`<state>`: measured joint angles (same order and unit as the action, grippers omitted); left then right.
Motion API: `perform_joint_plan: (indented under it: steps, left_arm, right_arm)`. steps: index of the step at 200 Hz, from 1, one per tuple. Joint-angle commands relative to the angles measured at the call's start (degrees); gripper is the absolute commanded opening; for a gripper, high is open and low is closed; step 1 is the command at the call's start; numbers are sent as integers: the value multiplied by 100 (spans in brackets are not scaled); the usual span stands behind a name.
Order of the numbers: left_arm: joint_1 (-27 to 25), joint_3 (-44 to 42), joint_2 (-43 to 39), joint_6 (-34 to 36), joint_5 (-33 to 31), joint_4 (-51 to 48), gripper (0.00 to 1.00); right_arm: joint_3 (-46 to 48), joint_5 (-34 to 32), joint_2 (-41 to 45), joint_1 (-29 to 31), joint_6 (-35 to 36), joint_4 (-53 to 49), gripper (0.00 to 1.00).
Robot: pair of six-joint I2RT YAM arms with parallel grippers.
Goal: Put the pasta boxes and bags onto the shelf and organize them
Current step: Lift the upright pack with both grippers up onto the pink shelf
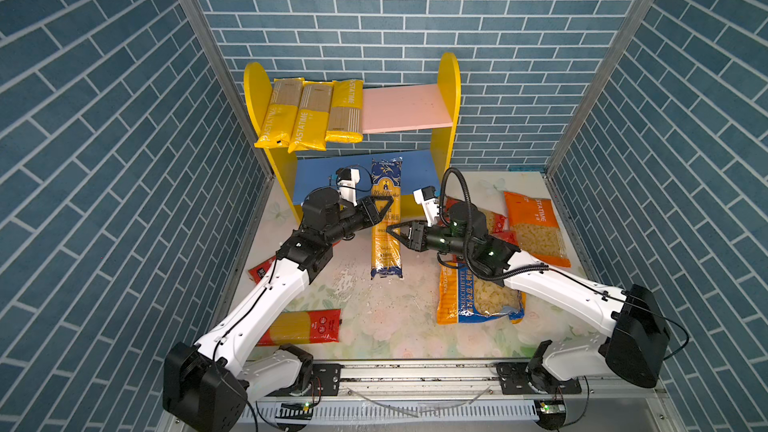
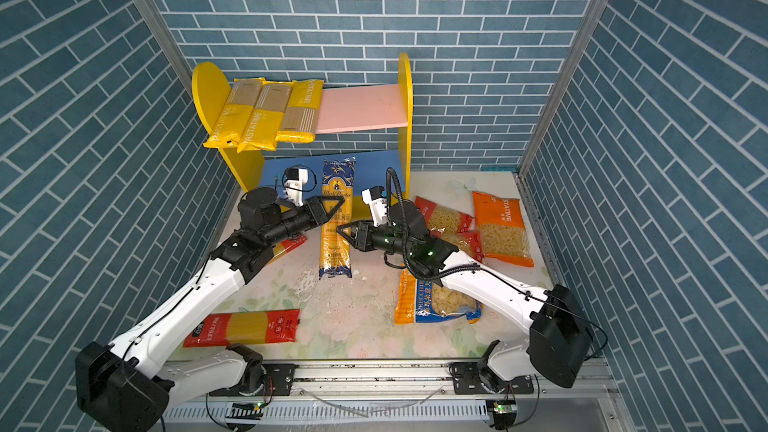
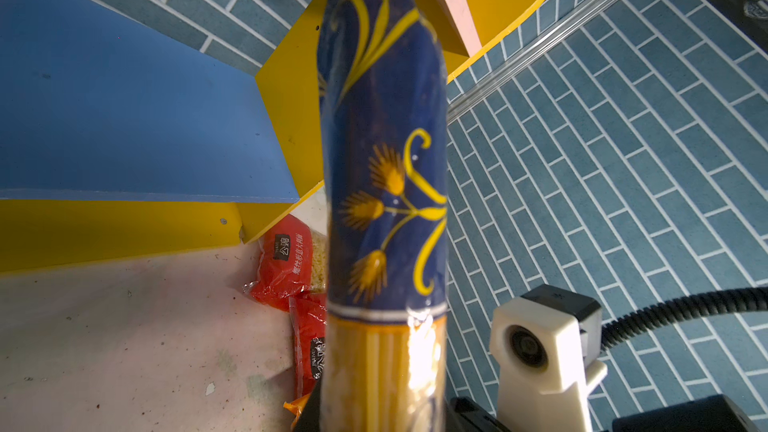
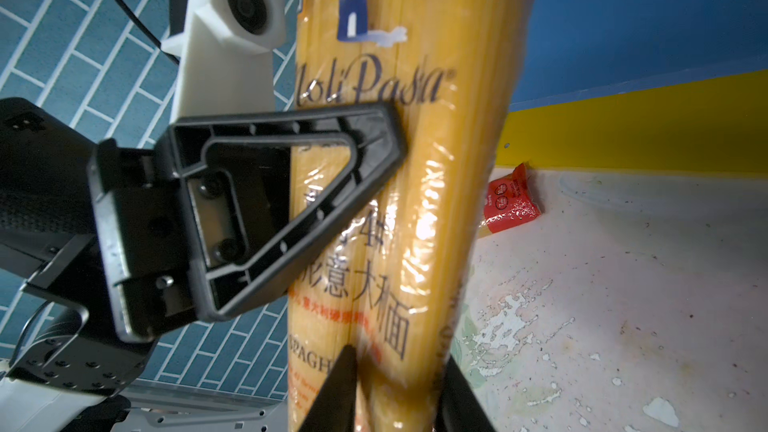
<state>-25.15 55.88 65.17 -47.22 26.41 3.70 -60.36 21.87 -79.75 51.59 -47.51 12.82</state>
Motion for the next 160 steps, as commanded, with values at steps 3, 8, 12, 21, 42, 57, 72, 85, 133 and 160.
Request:
perform_joint_plan:
  steps: [3, 8, 12, 21, 42, 57, 72, 85, 133, 160]
  left_arm:
    - [-216, -33, -485, -307, 399, 866, 0]
    - [-241, -75, -535, -320, 387, 885, 0]
    - [-266, -112, -581, -316, 368, 873, 0]
    - [-354, -185, -666, -277, 295, 842, 0]
    - [-633, -224, -813, -76, 42, 650, 0]
    - [-751, -235, -815, -64, -96, 728, 0]
    - [-764, -240, -786, -119, -144, 858, 0]
    - [-780, -229, -769, -164, -198, 951, 0]
    - [-811, 209, -627, 13, -211, 938, 0]
    - [-799, 670, -233, 100, -256, 1052, 0]
  right_arm:
    - [123, 184, 146, 86, 237, 67, 35]
    - [177, 229, 172, 87, 202, 106, 35]
    - [229, 265, 202, 86, 178, 147, 35]
    - [409, 347, 289, 93, 114, 274, 37]
    - [812, 340, 596, 92, 19, 428, 42]
    - [902, 344, 800, 88, 98, 261, 45]
    - [809, 359, 889, 79, 176, 24, 46]
    - [677, 403, 897, 70, 275, -216, 47]
    - [1228, 59, 1452, 44, 289, -346, 66]
    - [1498, -182, 1868, 44, 192, -301, 75]
